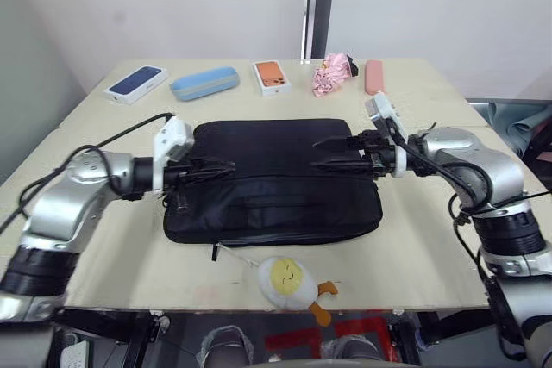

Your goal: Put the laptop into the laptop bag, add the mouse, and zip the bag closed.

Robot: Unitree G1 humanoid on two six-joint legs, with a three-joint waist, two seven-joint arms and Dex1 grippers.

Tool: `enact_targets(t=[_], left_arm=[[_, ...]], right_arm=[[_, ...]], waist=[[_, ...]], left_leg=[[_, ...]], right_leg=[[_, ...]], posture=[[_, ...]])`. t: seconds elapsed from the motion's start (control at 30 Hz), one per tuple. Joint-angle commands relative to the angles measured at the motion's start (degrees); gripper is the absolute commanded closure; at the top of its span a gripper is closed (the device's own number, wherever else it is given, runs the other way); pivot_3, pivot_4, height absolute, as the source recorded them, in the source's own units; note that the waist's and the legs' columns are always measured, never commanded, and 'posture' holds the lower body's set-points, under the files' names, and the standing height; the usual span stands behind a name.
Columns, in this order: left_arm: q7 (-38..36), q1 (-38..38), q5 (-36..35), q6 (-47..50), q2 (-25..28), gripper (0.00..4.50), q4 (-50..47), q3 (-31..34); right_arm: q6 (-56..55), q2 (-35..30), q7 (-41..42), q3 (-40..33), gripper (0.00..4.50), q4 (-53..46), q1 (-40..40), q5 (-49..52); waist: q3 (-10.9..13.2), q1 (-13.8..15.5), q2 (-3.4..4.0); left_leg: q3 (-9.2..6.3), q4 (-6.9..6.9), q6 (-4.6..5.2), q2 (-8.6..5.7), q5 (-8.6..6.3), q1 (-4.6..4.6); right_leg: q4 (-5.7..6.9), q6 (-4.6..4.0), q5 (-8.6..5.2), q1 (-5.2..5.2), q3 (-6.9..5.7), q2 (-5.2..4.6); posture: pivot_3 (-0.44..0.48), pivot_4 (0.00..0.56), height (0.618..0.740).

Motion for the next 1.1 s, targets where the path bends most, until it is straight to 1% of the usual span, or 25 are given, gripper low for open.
enact_targets(t=[0.03, 0.07, 0.1, 0.27, 0.3, 0.37, 0.43, 0.5, 0.53, 0.6, 0.67, 0.87, 1.1], left_arm=[[-2.51, -4.5, 4.28, -5.83, -3.17, 4.5, 7.56, -3.94], [-3.01, -6.59, 5.77, -7.94, -5.17, 4.5, 11.35, -5.32], [-3.29, -8.39, 6.88, -9.47, -6.96, 4.5, 14.49, -6.29], [-4.99, -14.03, 11.43, -14.63, -12.93, 4.5, 25.33, -9.78], [-5.37, -14.49, 11.99, -15.28, -13.38, 4.5, 26.48, -10.06], [-5.58, -15.56, 15.53, -17.98, -14.58, 4.5, 30.89, -12.4], [-6.1, -15.91, 19.23, -19.68, -14.99, 4.5, 35.09, -15.1], [-7.08, -15.71, 21.3, -20.89, -15.03, 4.5, 37.52, -16.83], [-7.37, -15.56, 21.8, -21.33, -15.34, 4.5, 38.25, -17.27], [-7.55, -15.48, 21.61, -20.35, -16.24, 4.5, 39.09, -17.12], [-7.45, -15.53, 22.0, -20.46, -16.59, 4.5, 39.75, -17.18], [-6.78, -15.61, 22.3, -20.68, -16.59, 4.5, 40.12, -16.1], [-6.91, -14.51, 22.44, -19.91, -15.83, 4.5, 38.79, -15.44]], right_arm=[[2.5, -4.28, 1.18, -2.98, 0.7, -6.46, 0.81, 4.59], [2.68, -6.12, 1.67, -3.57, 0.25, -7.86, 1.49, 5.13], [2.71, -7.81, 2.23, -3.92, 0.02, -8.95, 2.12, 5.54], [2.65, -13.23, 3.53, -4.95, 0.02, -12.79, 4.76, 7.82], [2.48, -13.82, 3.63, -4.87, 0.02, -13.17, 5.07, 8.04], [1.05, -15.42, 4.63, -4.53, 0.02, -14.31, 6.83, 7.68], [-0.29, -16.81, 5.73, -3.93, 0.02, -15.43, 8.44, 7.3], [-1.32, -17.28, 5.9, -3.52, 0.02, -16.04, 9.44, 7.16], [-1.13, -17.26, 5.68, -3.41, 0.02, -16.28, 9.8, 7.67], [-0.97, -16.61, 4.76, -2.82, 0.02, -16.78, 10.16, 8.25], [-3.17, -16.47, 4.75, -1.43, 0.02, -17.58, 11.07, 6.22], [-5.61, -15.86, 4.52, 3.05, 0.02, -17.58, 11.38, 3.47], [-9.75, -11.28, 2.23, 11.43, 0.02, -14.01, 10.9, -4.05]], waist=[[0.0, 0.07, 0.0], [0.0, 0.0, 0.0], [0.0, 0.09, 0.0], [-0.01, 0.22, -0.01], [-0.01, 0.2, -0.01], [-0.01, 0.22, -0.01], [-0.04, 0.52, -0.01], [-0.1, 0.64, 0.06], [-0.13, 0.6, 0.06], [-0.18, 0.51, 0.1], [-0.4, 0.49, 0.08], [-0.66, 0.49, 0.13], [-0.8, 0.13, 0.13]], left_leg=[[0.0, 0.04, 0.01, -0.01, 0.0, 0.0], [0.0, 0.1, 0.03, -0.03, 0.01, 0.0], [0.0, 0.13, 0.04, -0.03, 0.01, 0.0], [-0.02, 0.35, 0.16, -0.05, 0.01, -0.08], [-0.01, 0.36, 0.21, -0.06, 0.03, -0.09], [-0.02, 0.36, 0.4, -0.05, 0.14, -0.1], [-0.04, 0.36, 0.41, -0.05, 0.14, -0.1], [-0.04, 0.42, 0.42, -0.08, 0.11, 0.03], [-0.04, 0.45, 0.4, -0.1, 0.06, 0.1], [0.04, 0.44, 0.26, -0.14, -0.04, 0.72], [0.06, 0.44, 0.24, -0.14, -0.06, 0.89], [0.07, 0.46, 0.23, -0.16, -0.06, 0.91], [0.06, 0.44, 0.23, -0.15, -0.06, 0.88]], right_leg=[[0.03, 0.0, 0.0, 0.0, 0.03, -0.01], [0.09, 0.02, 0.01, 0.0, 0.05, -0.03], [0.11, 0.02, 0.02, 0.0, 0.06, -0.02], [0.15, 0.06, 0.05, 0.02, 0.08, -0.06], [0.15, 0.06, 0.05, 0.01, 0.08, -0.07], [0.16, 0.06, 0.05, 0.0, 0.08, -0.07], [0.17, 0.06, 0.05, 0.01, 0.05, -0.08], [0.18, 0.06, 0.05, 0.19, 0.06, -0.14], [0.18, 0.06, 0.05, 0.32, 0.06, -0.18], [0.16, 0.06, 0.04, 0.83, 0.13, -0.23], [0.16, 0.07, 0.03, 1.03, 0.18, -0.25], [0.15, 0.07, 0.03, 1.08, 0.19, -0.27], [0.11, 0.07, 0.03, 1.07, 0.16, -0.27]], posture=[[0.0, 0.15, 0.74], [0.0, 0.15, 0.74], [0.0, 0.15, 0.74], [0.0, 0.15, 0.74], [0.0, 0.15, 0.74], [0.0, 0.15, 0.74], [0.0, 0.15, 0.74], [0.0, 0.15, 0.74], [0.0, 0.15, 0.74], [0.0, 0.15, 0.74], [0.0, 0.15, 0.74], [0.0, 0.15, 0.74], [0.0, 0.15, 0.74]])
